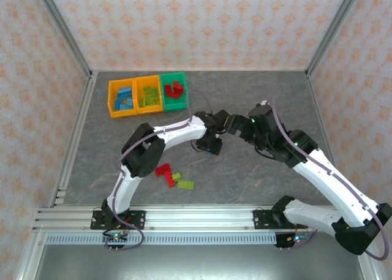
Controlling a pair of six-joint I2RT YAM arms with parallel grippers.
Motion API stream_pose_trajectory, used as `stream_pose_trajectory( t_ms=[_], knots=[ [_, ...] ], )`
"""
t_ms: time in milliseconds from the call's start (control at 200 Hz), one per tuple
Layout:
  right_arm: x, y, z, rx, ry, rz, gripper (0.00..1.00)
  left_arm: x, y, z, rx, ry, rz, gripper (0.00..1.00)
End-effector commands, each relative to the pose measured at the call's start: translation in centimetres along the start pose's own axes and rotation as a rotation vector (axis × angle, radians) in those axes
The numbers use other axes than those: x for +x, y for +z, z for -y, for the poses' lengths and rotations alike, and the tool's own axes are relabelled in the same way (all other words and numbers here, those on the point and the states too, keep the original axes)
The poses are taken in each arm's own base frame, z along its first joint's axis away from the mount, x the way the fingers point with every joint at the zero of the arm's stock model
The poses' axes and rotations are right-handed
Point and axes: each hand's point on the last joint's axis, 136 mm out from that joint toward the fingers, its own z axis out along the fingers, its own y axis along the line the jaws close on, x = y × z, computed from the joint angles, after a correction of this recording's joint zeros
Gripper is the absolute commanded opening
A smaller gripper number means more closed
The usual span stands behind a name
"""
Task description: Sort the legos into containers by color
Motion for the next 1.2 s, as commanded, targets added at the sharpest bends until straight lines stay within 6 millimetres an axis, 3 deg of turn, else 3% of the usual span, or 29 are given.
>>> stream_pose_trajectory(
  t_ms=[0,140,305,445,531,701,886,966,1021,1196],
  knots=[
    [-0.3,-0.6,0.7,0.024,0.003,0.022,0.99,0.8,0.3,-1.7,-0.085,0.023,-0.025,0.4],
    [-0.2,-0.6,0.8,0.023,0.002,0.018,0.99,1.3,0.1,-2.5,-0.111,0.013,-0.019,0.3],
    [1.0,0.0,-0.4,-0.052,-0.035,-0.037,0.99,0.9,-1.8,-3.4,-0.055,-0.078,0.047,0.22],
    [2.1,0.3,-2.8,-0.184,-0.076,-0.092,0.98,-0.2,-5.4,-5.7,-0.01,-0.194,0.137,0.2],
    [2.6,0.5,-4.2,-0.254,-0.111,-0.118,0.98,-1.2,-9.4,-8.3,0.007,-0.267,0.224,0.19],
    [4.1,1.4,-6.1,-0.289,-0.205,-0.21,0.97,-2.4,-15.4,-17.3,0.016,-0.493,0.359,0.19],
    [4.9,2.4,-6.3,-0.254,-0.238,-0.275,0.97,-1.8,-19.5,-30.9,-0.095,-0.797,0.437,0.19],
    [4.9,2.7,-6.0,-0.23,-0.236,-0.275,0.98,-0.8,-19.8,-36.4,-0.16,-0.961,0.438,0.19],
    [4.8,2.8,-5.5,-0.202,-0.234,-0.271,0.98,-0.8,-19.5,-39.1,-0.179,-1.037,0.426,0.2],
    [4.5,2.7,-4.7,-0.148,-0.242,-0.266,0.98,-3.8,-17.2,-43.9,-0.185,-1.087,0.372,0.24]
  ],
)
